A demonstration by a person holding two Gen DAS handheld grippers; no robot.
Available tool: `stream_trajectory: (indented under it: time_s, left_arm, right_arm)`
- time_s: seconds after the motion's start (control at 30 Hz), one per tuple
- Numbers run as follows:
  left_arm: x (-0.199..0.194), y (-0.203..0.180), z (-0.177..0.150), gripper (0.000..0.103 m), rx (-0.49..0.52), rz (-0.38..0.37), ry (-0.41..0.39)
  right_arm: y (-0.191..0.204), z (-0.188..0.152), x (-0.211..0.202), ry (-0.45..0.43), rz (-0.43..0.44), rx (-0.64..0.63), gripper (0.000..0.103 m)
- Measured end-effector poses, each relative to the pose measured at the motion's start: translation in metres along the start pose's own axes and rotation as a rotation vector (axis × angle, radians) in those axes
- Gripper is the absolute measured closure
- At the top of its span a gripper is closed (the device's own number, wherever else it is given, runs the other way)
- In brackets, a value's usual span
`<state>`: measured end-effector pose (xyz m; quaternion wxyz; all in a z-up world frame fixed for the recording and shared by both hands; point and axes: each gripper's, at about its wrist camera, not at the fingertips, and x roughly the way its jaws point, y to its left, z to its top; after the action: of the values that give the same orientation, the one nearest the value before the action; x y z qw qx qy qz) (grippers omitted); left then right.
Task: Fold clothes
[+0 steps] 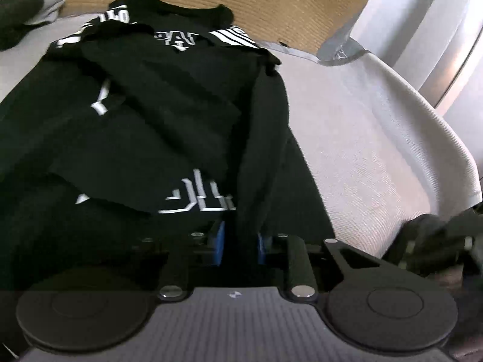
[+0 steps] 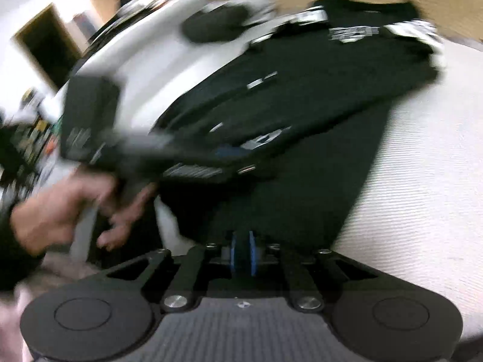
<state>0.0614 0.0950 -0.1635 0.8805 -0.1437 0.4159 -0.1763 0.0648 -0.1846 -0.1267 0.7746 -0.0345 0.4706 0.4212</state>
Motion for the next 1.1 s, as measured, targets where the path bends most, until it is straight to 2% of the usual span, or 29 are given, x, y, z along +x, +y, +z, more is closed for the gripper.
stream_trajectory:
  time_s: [0.13, 0.23, 0.27, 0.33, 0.37, 0.4, 0.47, 0.53, 0.57, 0.6, 0.63, 0.73, 0.87, 1.1]
  left_arm:
    - [-0.003, 0.000, -0.001, 0.079, -0.003, -0.016, -0.003]
    - [-0.004, -0.004, -0.002, 0.079, 0.009, -0.033, -0.010]
    - [-0.004, -0.006, -0.002, 0.074, 0.009, -0.046, -0.014]
    - [-0.006, -0.010, -0.004, 0.058, 0.008, -0.078, -0.018]
    - [-0.007, -0.015, -0.005, 0.044, 0.027, -0.081, -0.016]
    - [-0.007, -0.021, -0.007, 0.038, 0.053, -0.081, -0.014]
    - [-0.006, -0.031, -0.011, 0.038, 0.109, -0.064, -0.006]
    - [-0.002, -0.038, -0.016, 0.049, 0.170, -0.023, 0.010]
    - [0.000, -0.041, -0.018, 0.068, 0.200, -0.002, 0.018]
    - [0.000, -0.040, -0.020, 0.080, 0.206, 0.006, 0.018]
    - [-0.002, -0.036, -0.021, 0.091, 0.195, -0.005, 0.015]
    - [-0.009, -0.024, -0.019, 0.095, 0.147, -0.027, -0.011]
    - [-0.029, -0.017, -0.014, 0.096, 0.151, -0.030, -0.080]
    - [-0.071, 0.021, -0.007, 0.097, 0.047, -0.017, -0.171]
  right_arm:
    - [-0.039, 0.016, -0.011, -0.174, -0.048, 0.238, 0.058]
    - [-0.056, 0.045, 0.013, -0.176, -0.036, 0.314, 0.058]
    - [-0.058, 0.053, 0.022, -0.164, -0.036, 0.331, 0.058]
    - [-0.057, 0.068, 0.042, -0.137, -0.015, 0.339, 0.058]
    - [-0.057, 0.071, 0.045, -0.142, -0.018, 0.341, 0.058]
    - [-0.056, 0.075, 0.048, -0.147, -0.022, 0.342, 0.058]
    - [-0.059, 0.081, 0.057, -0.147, -0.027, 0.355, 0.058]
    - [-0.055, 0.083, 0.063, -0.131, -0.058, 0.312, 0.059]
    - [-0.055, 0.082, 0.067, -0.108, -0.081, 0.289, 0.061]
    - [-0.056, 0.081, 0.071, -0.085, -0.104, 0.266, 0.068]
    - [-0.056, 0.079, 0.075, -0.085, -0.113, 0.269, 0.079]
    - [-0.057, 0.081, 0.075, -0.110, -0.091, 0.285, 0.096]
    - [-0.035, 0.093, 0.057, -0.186, -0.067, 0.210, 0.097]
    - [-0.003, 0.124, 0.071, -0.196, -0.018, 0.148, 0.097]
